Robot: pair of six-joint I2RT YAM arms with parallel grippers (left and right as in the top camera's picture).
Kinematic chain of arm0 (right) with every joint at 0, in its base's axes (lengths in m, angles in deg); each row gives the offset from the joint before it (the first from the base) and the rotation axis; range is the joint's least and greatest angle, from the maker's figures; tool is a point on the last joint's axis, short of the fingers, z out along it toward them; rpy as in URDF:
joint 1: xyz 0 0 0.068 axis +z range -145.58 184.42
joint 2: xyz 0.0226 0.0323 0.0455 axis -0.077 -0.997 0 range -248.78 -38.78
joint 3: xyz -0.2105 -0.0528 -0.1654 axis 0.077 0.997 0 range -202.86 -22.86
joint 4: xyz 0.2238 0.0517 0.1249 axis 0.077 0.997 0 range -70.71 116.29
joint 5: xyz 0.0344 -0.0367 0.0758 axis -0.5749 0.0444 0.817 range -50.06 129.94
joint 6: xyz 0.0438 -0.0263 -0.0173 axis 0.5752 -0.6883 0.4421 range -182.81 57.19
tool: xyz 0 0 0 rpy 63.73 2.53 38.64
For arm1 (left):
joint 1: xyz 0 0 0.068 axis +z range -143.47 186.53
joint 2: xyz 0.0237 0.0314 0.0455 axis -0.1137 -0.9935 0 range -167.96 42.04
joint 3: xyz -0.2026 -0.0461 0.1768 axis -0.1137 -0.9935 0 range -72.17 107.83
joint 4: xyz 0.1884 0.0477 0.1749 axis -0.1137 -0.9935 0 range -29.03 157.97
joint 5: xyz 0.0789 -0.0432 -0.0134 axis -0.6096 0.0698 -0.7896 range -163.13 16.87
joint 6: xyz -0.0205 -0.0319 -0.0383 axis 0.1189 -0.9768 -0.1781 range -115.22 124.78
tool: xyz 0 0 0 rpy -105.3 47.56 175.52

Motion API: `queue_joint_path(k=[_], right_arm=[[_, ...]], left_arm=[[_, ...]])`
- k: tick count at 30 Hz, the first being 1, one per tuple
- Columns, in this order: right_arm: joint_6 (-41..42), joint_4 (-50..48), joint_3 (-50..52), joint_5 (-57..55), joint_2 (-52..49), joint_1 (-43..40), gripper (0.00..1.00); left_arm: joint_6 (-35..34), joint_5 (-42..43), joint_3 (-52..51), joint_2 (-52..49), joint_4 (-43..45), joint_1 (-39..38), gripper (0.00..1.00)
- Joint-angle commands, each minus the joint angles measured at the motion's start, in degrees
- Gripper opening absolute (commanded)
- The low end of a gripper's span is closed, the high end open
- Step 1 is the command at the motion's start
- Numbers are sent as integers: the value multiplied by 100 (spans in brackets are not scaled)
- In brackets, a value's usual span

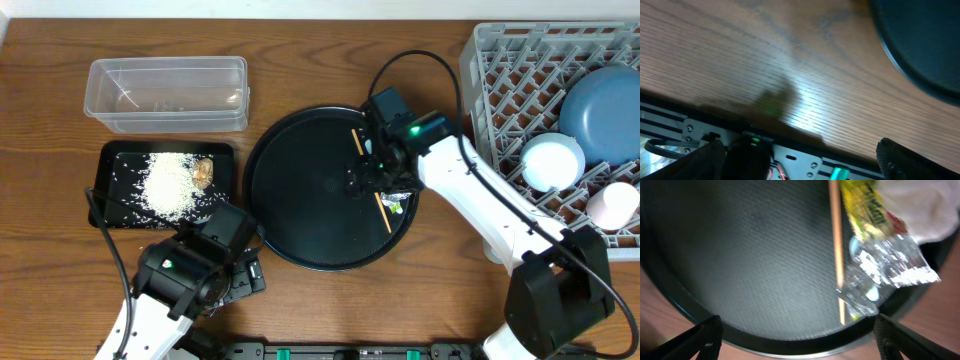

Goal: Sort waste into correct bins and load items into the dishwasher rack
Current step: 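Move the right gripper to the wooden chopstick on the round tray and grasp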

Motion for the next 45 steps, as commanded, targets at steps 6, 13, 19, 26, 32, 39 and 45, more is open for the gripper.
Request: queue_joint_path(k=[6, 13, 19, 26, 32, 39, 45], right_arm=[[-31, -494, 2, -254, 20, 83, 87], [-33, -938, 2, -332, 20, 92, 89], [-31, -1123, 2, -330, -153, 92, 87], [-142, -1187, 2, -306, -713, 92, 83], [-140, -1335, 2, -328, -1023, 92, 78], [-245, -1419, 2, -409, -1287, 105, 74], [-245, -1401, 2, -549, -1521, 92, 74]], left_arm=[[-240, -212, -557, 0, 111, 31, 98], [-299, -190, -557, 0, 125, 28, 98], [-297, -195, -557, 0, 136, 31, 98], [-297, -195, -557, 0, 157, 31, 98], [-297, -195, -557, 0, 157, 31, 98], [-295, -195, -557, 0, 175, 28, 98], [-297, -195, -557, 0, 177, 31, 98]])
